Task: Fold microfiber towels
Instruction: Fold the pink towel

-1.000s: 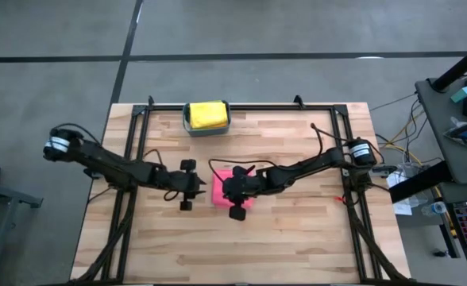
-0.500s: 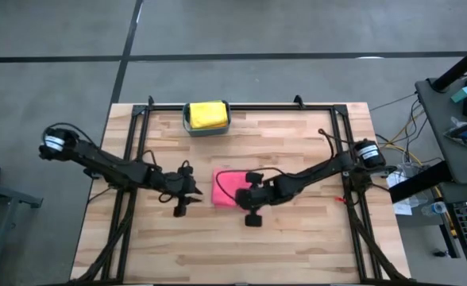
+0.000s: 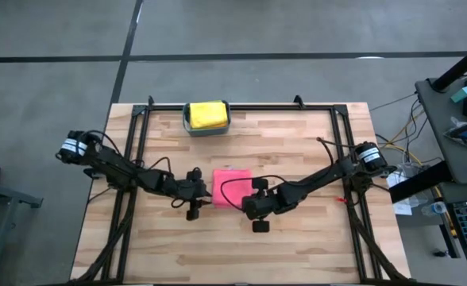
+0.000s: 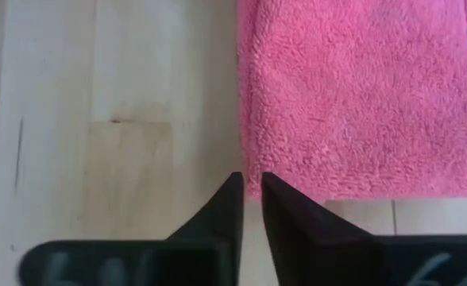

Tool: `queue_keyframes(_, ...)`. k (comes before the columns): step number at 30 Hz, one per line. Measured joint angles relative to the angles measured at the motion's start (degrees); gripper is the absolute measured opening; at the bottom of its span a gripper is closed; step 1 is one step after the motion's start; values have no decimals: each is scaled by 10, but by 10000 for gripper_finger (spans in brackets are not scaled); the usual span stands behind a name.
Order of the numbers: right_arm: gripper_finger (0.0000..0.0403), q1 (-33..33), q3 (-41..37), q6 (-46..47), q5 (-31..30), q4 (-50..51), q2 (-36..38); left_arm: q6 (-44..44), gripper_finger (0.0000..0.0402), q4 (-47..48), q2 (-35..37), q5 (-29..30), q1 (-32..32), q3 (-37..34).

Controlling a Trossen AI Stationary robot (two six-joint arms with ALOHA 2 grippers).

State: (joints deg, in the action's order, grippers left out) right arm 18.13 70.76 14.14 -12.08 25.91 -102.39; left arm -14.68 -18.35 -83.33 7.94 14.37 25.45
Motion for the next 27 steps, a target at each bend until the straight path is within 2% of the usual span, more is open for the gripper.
queue_keyframes(8, 131, 0, -16, -21, -15, -47, -4, 0, 114, -13, -3, -1, 0, 0)
queue_keyframes(13, 153, -5, -36, -13, -15, -83, -16, -1, 114, -44, -14, -1, 0, -3)
queue_keyframes(20, 137, -17, -64, 6, -16, -104, -16, -1, 114, -96, -54, -10, 0, -3)
queue_keyframes(27, 74, -16, -64, 2, -16, -113, -14, 13, 104, -107, -54, -12, 0, -3)
